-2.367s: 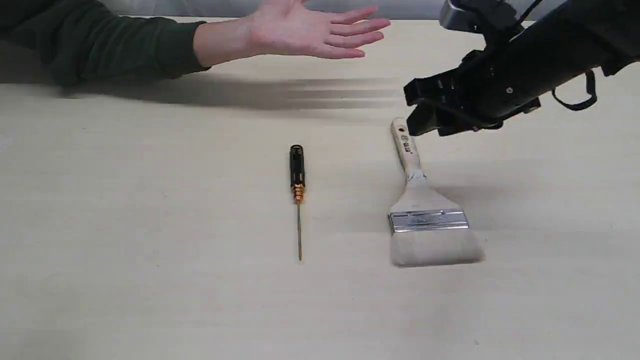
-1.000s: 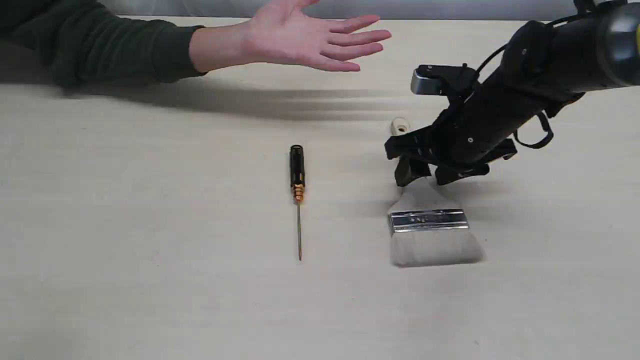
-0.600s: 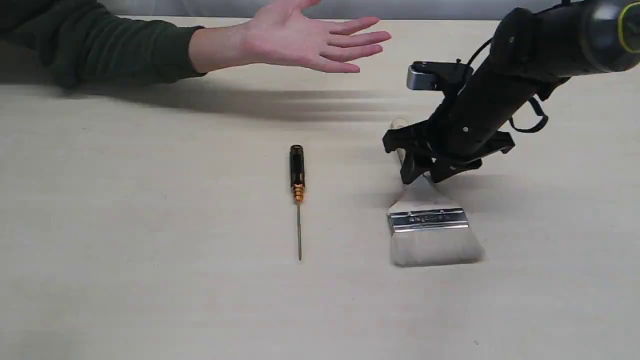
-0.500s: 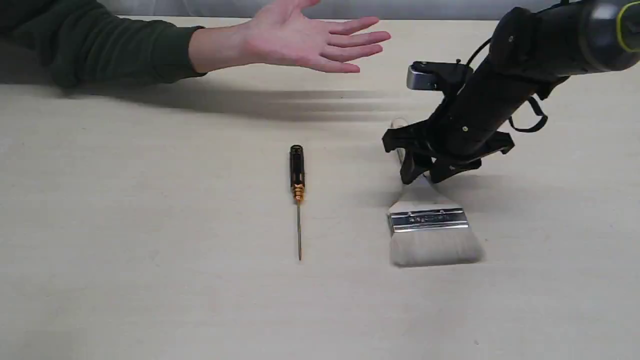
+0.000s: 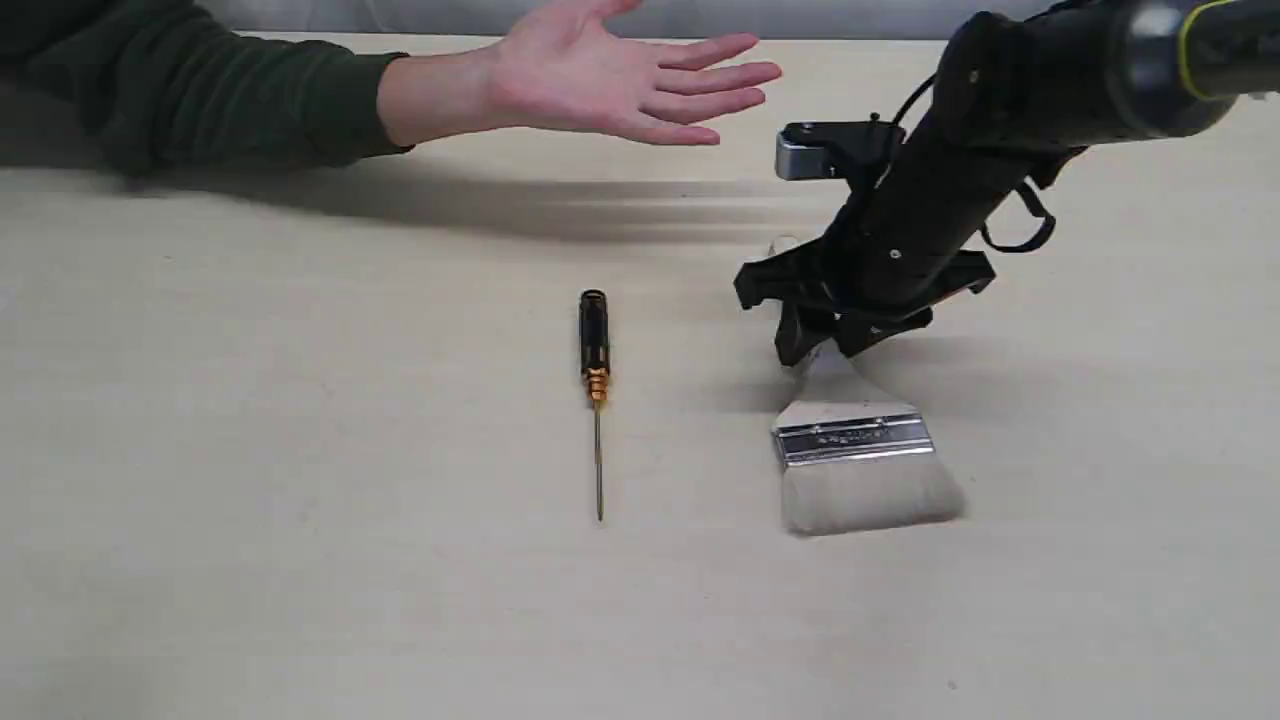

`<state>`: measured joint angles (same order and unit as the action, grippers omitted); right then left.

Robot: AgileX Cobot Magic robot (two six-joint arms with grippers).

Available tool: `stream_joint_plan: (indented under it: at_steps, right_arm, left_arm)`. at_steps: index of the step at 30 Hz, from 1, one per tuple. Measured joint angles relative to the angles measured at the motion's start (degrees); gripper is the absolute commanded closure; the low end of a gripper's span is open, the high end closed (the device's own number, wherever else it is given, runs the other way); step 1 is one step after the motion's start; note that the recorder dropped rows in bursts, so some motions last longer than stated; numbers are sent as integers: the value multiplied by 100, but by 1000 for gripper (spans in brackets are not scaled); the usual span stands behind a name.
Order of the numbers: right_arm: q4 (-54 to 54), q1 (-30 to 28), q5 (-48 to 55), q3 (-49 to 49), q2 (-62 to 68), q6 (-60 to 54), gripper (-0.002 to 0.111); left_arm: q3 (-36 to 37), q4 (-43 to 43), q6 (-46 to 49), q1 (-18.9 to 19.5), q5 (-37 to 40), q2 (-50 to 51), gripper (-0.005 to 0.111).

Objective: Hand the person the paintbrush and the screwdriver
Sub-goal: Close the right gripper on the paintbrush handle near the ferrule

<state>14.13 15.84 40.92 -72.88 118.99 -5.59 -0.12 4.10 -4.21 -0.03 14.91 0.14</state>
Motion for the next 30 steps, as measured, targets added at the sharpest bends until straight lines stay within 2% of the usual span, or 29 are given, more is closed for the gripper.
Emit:
stream_joint_plan:
  at_steps: [5, 11, 13, 19, 30]
  right_arm:
    - [-663, 167, 40, -51, 21, 695, 63]
    - [-953, 171, 259, -51, 21, 842, 65]
    - [-967, 171, 286, -51, 21, 862, 72]
    - [-1044, 171, 309, -51, 21, 822, 104]
    - [-1137, 171, 334, -51, 21, 822, 104]
  left_arm:
    - [0, 0, 0, 0, 0, 0, 107]
    - [0, 0, 0, 0, 0, 0, 107]
    - [0, 0, 0, 0, 0, 0, 107]
    - [0, 0, 0, 0, 0, 0, 107]
    - [0, 0, 0, 0, 0, 0, 107]
